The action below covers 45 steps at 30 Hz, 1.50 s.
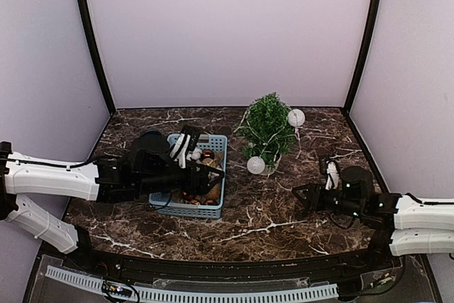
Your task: Decorate the small christmas tree
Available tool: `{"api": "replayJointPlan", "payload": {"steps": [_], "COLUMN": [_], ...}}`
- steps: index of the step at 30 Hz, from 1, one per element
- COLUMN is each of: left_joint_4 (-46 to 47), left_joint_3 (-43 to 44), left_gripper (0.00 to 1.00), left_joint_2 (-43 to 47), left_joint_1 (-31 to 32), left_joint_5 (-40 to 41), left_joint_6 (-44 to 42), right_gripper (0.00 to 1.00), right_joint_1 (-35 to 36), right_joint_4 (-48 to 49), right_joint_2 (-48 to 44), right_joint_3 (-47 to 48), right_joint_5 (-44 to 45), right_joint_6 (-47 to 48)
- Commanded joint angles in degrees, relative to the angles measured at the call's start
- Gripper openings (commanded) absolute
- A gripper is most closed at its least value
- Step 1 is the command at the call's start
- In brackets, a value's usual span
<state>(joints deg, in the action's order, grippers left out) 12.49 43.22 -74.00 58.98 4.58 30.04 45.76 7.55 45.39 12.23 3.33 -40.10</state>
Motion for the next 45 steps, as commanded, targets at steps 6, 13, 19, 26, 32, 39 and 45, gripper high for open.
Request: {"api": "replayJointPlan", "payload": {"steps": [6,13,19,26,32,39,45], "left_joint_4": [1.08,-0.93,-3.13,-5.25,-6.07,-5.07,0.28], "left_joint_3": [-0.22,-0.06,0.38,0.93,0.98,0.88,-0.53], "left_gripper": [0.76,0.76,0.76,0.76,0.76,0.76,0.76], "left_joint_2": [0.55,1.86,3.01,4.21,4.05,2.54,0.94], "left_joint_1": [1.57,1.84,2.01,2.02,2.02,2.02,2.58], "left_joint_5": [3.21,4.34,5.47,6.20,6.83,6.19,0.95], "left_joint_6": [4.30,4.42,4.10,3.48,2.32,0.15,-4.36], "right_gripper": [0.51,0.51,0.51,0.40,0.00,0.00,0.00], "right_joint_1": [8.89,10.31,10.31,10.30,11.24,15.07,17.24], "right_joint_4": [24.56,32.12,34.04,31.77,28.53,20.62,14.43], "right_joint_2": [18.00,32.75,39.75,45.81,44.22,35.77,22.35], "right_joint_3": [1.43,6.37,10.36,15.50,15.65,12.88,9.77], "right_joint_5": [9.39,10.07,11.48,13.58,14.46,13.93,7.40], "right_joint_6": [5.42,8.28,10.88,14.45,14.66,13.03,6.41]}}
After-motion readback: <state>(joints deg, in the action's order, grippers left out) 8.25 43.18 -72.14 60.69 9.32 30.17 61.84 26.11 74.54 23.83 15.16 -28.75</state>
